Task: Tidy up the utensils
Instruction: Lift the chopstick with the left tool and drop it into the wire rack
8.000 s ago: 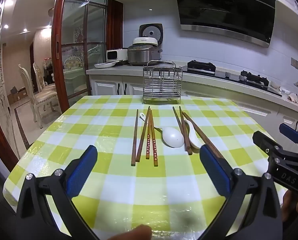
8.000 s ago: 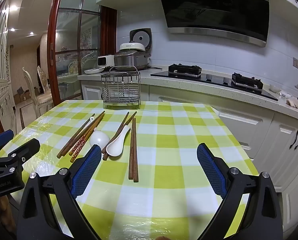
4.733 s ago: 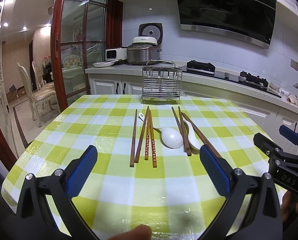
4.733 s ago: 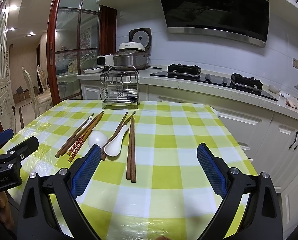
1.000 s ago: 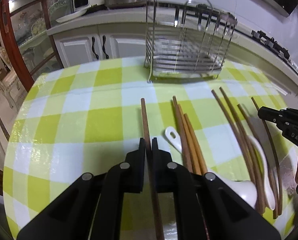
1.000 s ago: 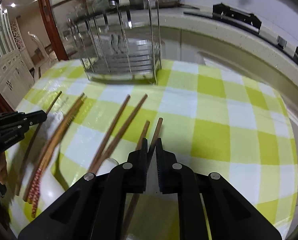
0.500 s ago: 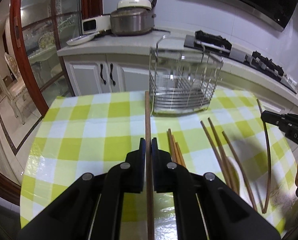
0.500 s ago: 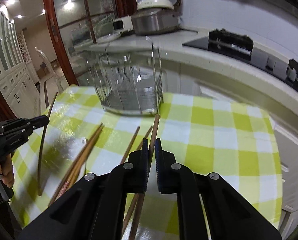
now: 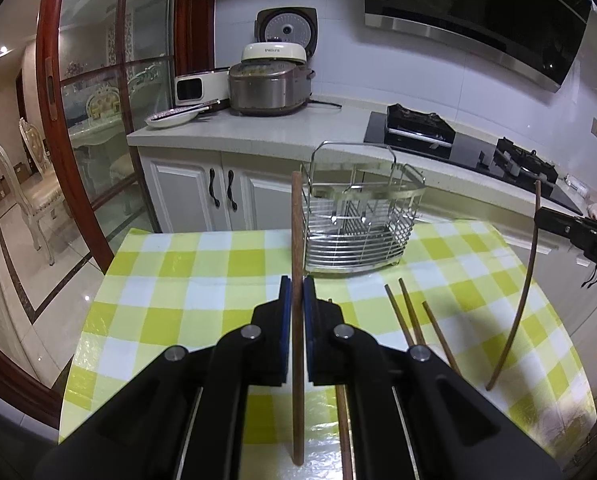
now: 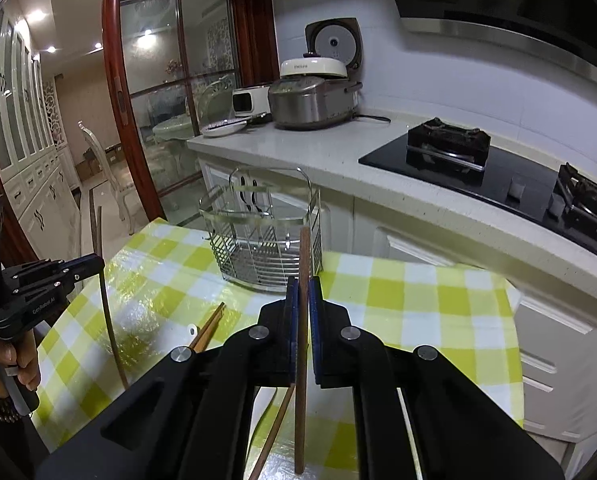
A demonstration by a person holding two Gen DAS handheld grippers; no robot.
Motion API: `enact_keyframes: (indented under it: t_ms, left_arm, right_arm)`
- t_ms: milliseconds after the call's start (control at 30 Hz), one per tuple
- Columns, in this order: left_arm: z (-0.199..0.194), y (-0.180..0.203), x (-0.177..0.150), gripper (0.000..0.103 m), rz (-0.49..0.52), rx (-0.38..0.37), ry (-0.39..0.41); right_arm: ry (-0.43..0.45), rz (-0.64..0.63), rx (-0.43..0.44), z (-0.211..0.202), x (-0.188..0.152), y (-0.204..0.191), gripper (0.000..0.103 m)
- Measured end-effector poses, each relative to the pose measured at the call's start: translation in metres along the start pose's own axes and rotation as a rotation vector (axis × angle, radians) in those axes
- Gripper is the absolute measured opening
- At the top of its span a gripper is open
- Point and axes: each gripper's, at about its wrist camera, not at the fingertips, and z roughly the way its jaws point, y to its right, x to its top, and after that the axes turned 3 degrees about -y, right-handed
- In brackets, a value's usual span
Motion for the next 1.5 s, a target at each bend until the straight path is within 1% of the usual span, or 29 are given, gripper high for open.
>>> enact_keyframes:
  t_ms: [100,300,500,667,867,1033,1133,1300,1400,1500]
  left_arm:
    - [-0.004,0.001,0.006,0.006,-0.001,-0.005,0.011]
    - [-0.01,0.003,0.023,0.006,-0.002,-0.015,0.031]
    - [-0.015,0.008,0.051,0.006,0.008,-0.033,0.052]
    - [-0.024,0.014,0.08,0.006,0.028,-0.052,0.071]
    - [-0.035,0.024,0.121,0.006,0.058,-0.073,0.095]
    - [-0.052,0.03,0.157,0.006,0.078,-0.084,0.14]
    - [-0.056,0.034,0.178,0.006,0.083,-0.089,0.16]
    - [-0.044,0.042,0.207,0.006,0.089,-0.083,0.173]
    - [-0.031,0.043,0.218,0.006,0.081,-0.085,0.177]
    - [-0.018,0.042,0.22,0.006,0.071,-0.082,0.181]
  right_arm:
    - [0.006,-0.003,-0.005,-0.003,0.003,0.0,0.008]
    - [0.011,-0.001,-0.007,-0.008,0.02,0.002,0.008]
    - [0.023,-0.014,-0.02,-0.011,0.049,0.001,0.008]
    - [0.042,-0.036,-0.028,-0.019,0.084,0.0,0.008]
    - [0.047,-0.034,-0.015,-0.027,0.135,0.003,0.008]
    - [0.087,-0.048,-0.011,-0.045,0.184,-0.001,0.008]
    - [0.104,-0.049,0.001,-0.048,0.206,-0.004,0.008]
    - [0.122,-0.054,0.017,-0.039,0.236,-0.015,0.008]
    - [0.124,-0.059,0.027,-0.021,0.248,-0.022,0.008]
    - [0.112,-0.058,0.037,0.004,0.25,-0.025,0.008]
